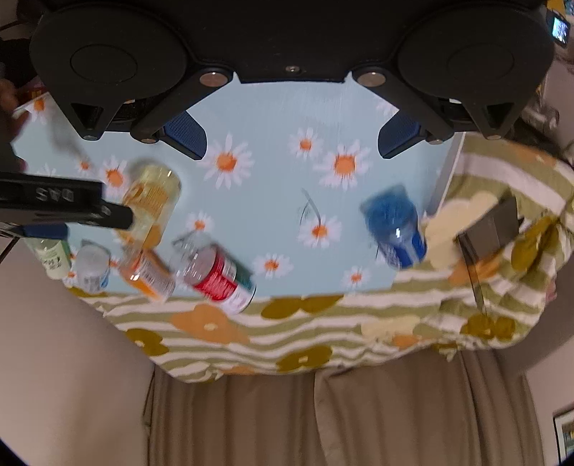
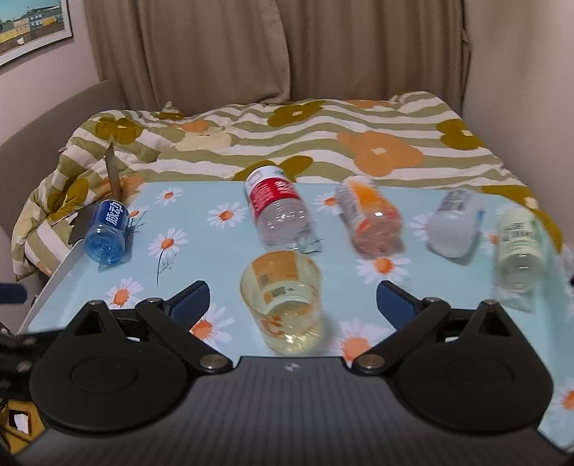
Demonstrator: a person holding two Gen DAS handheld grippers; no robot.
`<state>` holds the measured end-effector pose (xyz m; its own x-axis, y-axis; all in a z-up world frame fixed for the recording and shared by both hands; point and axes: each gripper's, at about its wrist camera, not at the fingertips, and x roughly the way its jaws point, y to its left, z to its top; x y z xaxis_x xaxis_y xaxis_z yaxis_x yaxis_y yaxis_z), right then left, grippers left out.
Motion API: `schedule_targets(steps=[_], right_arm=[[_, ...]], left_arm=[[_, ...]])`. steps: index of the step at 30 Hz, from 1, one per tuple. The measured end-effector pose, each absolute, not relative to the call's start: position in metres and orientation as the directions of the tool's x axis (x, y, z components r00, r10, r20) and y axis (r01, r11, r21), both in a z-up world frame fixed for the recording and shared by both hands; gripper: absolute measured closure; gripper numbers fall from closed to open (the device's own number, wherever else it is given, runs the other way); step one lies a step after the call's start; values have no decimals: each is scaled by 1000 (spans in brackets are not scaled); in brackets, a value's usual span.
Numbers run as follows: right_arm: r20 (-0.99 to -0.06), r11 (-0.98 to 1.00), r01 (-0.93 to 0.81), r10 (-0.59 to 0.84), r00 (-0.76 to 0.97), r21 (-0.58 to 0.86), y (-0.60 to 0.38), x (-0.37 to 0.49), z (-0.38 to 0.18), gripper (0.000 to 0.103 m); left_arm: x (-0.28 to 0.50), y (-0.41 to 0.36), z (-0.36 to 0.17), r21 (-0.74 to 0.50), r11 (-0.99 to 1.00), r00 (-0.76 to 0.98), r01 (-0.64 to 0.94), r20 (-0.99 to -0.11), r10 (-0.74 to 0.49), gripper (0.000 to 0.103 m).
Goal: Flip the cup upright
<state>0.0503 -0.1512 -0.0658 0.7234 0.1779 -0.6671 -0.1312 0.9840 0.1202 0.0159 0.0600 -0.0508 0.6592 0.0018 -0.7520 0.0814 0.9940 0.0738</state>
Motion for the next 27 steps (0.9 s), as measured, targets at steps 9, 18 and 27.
schedule_targets(steps=[9,18,27], right_arm=[[-727,995,-43,91,681,85,-191,20,-16,0],[-764,996,11,60,643,87,-217,3,-16,0],[-778,995,39,50,626,95,-227,-2,-21,0]], left_arm=[[17,28,-21,101,990,716,103,-698,-3,0],[8,11,-13,106,989,731,104,-683,-4,0],[2,5,-9,113,987,738,113,-675,-7,0]])
